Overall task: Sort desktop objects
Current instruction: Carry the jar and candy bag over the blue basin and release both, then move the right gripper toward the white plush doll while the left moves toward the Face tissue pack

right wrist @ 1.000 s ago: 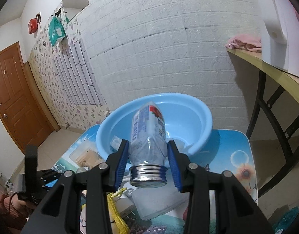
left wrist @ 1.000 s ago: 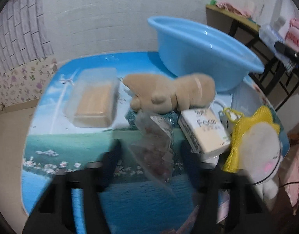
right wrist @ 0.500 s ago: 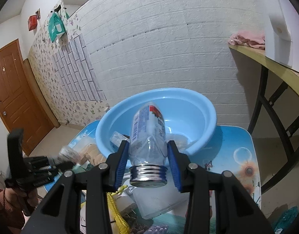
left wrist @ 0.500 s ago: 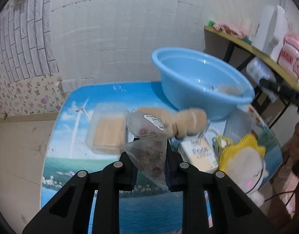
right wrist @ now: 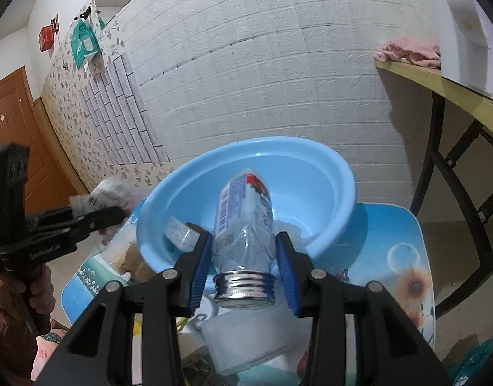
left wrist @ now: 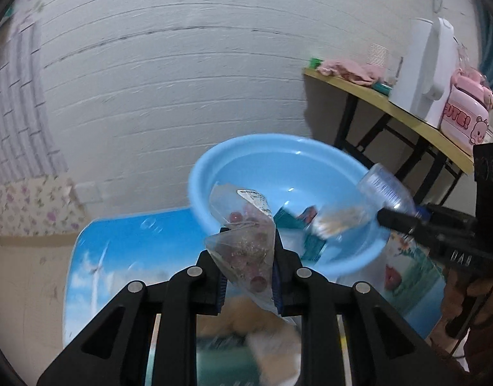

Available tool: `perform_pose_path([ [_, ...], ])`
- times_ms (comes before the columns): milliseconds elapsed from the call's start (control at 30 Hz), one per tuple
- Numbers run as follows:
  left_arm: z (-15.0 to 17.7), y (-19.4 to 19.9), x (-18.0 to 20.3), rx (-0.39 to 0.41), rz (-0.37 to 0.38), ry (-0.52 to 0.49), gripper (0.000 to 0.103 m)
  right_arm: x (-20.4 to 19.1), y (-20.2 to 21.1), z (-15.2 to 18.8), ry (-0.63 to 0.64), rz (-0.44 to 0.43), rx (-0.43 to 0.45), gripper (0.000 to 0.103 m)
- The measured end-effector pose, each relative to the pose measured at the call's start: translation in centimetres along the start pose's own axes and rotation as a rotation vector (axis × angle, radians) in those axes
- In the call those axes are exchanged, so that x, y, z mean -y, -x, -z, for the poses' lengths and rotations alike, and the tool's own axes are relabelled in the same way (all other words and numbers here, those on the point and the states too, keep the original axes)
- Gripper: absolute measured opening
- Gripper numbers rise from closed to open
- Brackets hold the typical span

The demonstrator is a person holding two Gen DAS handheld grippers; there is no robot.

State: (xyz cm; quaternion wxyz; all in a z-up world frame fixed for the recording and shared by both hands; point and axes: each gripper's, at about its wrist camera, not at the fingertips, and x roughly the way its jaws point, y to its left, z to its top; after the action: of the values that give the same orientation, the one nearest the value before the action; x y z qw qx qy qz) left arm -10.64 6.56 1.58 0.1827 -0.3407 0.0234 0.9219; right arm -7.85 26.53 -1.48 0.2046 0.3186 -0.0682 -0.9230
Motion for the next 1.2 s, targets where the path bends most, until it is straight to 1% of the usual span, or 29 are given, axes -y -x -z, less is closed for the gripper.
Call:
perform_pose_path([
  [133,-1.3,-1.7,1.7,-0.009,0.022,-0.025,0.022,0.5,-0.7,-0.4,-0.005,-0.002,0.005,0.039],
  [167,-1.5,-2.2,1.9,-0.016,0.029,-0.025,0.024,0.5,-0.9,-0.5,0.006,-0.004,0.011,0.039],
  [233,-1.8,-3.0,2.4,-0.028,0.038,-0.039,0.041,0.5,-1.2,-0.7,0.019,-0.009,0.016,0.039],
  [267,-1.8,-3.1,2.7,-0.026,0.034,-0.051,0.044,0.4,-1.4,-0.9,0.028,-0.012,0.019,0.040],
  [333,-1.7,-2.9,3.0,-0.019,0.030,-0.069,0.055,0.4,-1.6,-1.3,0.035,-0.010,0.022,0.040],
  [400,-1.7,-2.7,3.1,-0.013,0.021,-0.077,0.061,0.4,-1.7,-1.4,0.035,-0.004,0.028,0.040],
  [467,-1.6,-2.4,2.8,-0.013,0.013,-0.066,0.065,0.6,-1.7,-1.3,0.022,-0.002,0.024,0.041],
  [567,-1.3,-2.1,2.3,-0.013,0.001,-0.041,0.073,0.7,-1.9,-1.2,0.008,-0.001,0.005,0.050],
  [600,-1.1,-1.8,2.1,-0.012,-0.005,-0.031,0.078,0.7,-1.8,-1.1,0.001,0.005,0.000,0.053],
  [633,-1.0,-1.6,2.0,-0.011,-0.008,-0.026,0.084,0.8,-1.7,-1.0,-0.004,0.006,0.000,0.053],
  [667,-0.8,-1.3,1.8,-0.010,-0.013,-0.021,0.087,0.8,-1.5,-0.9,-0.009,0.006,0.000,0.053],
  [733,-0.4,-0.8,1.6,-0.009,-0.029,-0.012,0.097,0.7,-1.0,-0.7,-0.016,0.005,-0.003,0.053],
  [800,0.0,-0.2,1.3,-0.016,-0.043,0.001,0.099,0.5,-0.5,-0.3,-0.017,0.008,-0.005,0.053],
  [867,0.5,0.0,1.1,-0.041,-0.036,0.015,0.100,0.3,0.0,-0.1,-0.014,0.014,-0.006,0.054],
  [900,0.8,0.0,1.0,-0.051,-0.038,0.022,0.100,0.2,0.4,0.1,-0.009,0.021,-0.008,0.054],
  [933,1.0,0.0,0.9,-0.058,-0.045,0.028,0.101,0.1,0.6,0.3,-0.005,0.023,-0.010,0.058],
  [967,1.4,0.1,0.7,-0.074,-0.068,0.041,0.101,0.0,0.9,0.5,-0.004,0.021,-0.014,0.061],
  [1000,1.8,0.1,0.7,-0.086,-0.087,0.048,0.103,0.1,1.3,0.7,-0.010,0.023,-0.018,0.067],
  [1033,2.1,0.1,0.5,-0.100,-0.107,0.056,0.103,0.1,1.7,1.0,-0.017,0.035,-0.019,0.071],
  [1100,2.9,0.3,0.3,-0.130,-0.146,0.067,0.103,0.1,2.3,1.5,-0.025,0.052,-0.022,0.072],
  [1200,4.1,1.0,0.0,-0.142,-0.184,0.067,0.103,0.2,3.1,2.4,-0.034,0.063,-0.031,0.072],
])
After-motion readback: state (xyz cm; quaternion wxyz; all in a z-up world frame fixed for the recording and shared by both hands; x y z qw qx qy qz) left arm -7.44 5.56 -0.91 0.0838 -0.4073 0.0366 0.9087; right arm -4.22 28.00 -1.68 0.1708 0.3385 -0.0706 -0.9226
